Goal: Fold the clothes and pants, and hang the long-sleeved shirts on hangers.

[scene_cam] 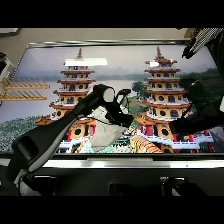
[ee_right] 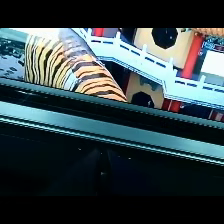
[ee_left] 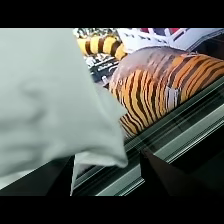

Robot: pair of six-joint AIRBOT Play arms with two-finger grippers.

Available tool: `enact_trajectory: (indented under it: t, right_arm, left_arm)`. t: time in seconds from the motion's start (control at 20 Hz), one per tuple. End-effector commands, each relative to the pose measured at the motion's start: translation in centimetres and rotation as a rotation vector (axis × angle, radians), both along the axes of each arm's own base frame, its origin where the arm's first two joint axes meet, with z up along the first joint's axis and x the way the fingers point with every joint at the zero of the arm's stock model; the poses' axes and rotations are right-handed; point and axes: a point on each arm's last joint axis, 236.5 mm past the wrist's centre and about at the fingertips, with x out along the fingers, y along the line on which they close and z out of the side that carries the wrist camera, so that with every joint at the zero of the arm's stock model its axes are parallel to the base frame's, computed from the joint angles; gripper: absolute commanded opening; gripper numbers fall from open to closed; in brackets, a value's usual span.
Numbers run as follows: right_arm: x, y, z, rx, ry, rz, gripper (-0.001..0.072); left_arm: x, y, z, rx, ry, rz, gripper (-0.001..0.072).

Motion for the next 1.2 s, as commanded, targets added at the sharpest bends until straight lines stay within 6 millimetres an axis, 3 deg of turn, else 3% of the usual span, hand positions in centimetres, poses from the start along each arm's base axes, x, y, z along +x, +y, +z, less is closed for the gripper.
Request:
enact_trajectory:
  t: [0.0,0.05,0.1,0.2,0.3,0.4,0.45,0.55,0.85,1.0,1.15]
  right_arm:
    - [2.0,3.9,1.2,0.174,-0.096,-0.015,0.0202]
    - [3.3,5.3,2.1,0.239,-0.156,-0.009,0.0399]
    - [4.7,6.3,3.2,0.288,-0.222,-0.009,0.0498]
    - [7.5,5.7,5.6,0.297,-0.341,-0.062,0.0489]
    - [10.3,3.1,7.8,0.331,-0.417,-0.226,0.0487]
    - [12.0,0.8,7.6,0.418,-0.387,-0.368,0.0487]
    - [12.3,0.3,6.4,0.477,-0.312,-0.412,0.0503]
    - [12.7,0.5,3.1,0.560,-0.169,-0.401,0.0607]
    - [15.4,3.4,-9.4,0.708,0.097,-0.501,0.0606]
    - [16.7,5.6,-13.3,0.741,0.164,-0.538,0.0604]
    - [17.2,9.4,-17.0,0.738,0.229,-0.525,0.0605]
  left_arm:
    - [3.1,6.3,4.7,0.042,-0.081,0.060,0.0472]
    - [4.3,9.0,6.7,0.060,-0.133,0.085,0.0471]
    - [5.5,12.2,8.7,0.088,-0.189,0.124,0.0472]
    - [7.1,18.3,12.5,0.130,-0.277,0.225,0.0472]
    - [7.9,23.2,15.9,0.121,-0.335,0.337,0.0471]
    - [8.0,26.9,18.6,0.111,-0.384,0.429,0.0471]
    - [7.9,28.3,19.6,0.107,-0.406,0.466,0.0472]
    - [7.6,30.1,20.8,0.105,-0.433,0.507,0.0471]
    - [6.7,31.0,20.4,0.130,-0.394,0.509,0.0470]
    - [6.7,30.9,20.3,0.131,-0.392,0.508,0.0470]
    - [6.7,30.9,20.3,0.131,-0.392,0.508,0.0470]
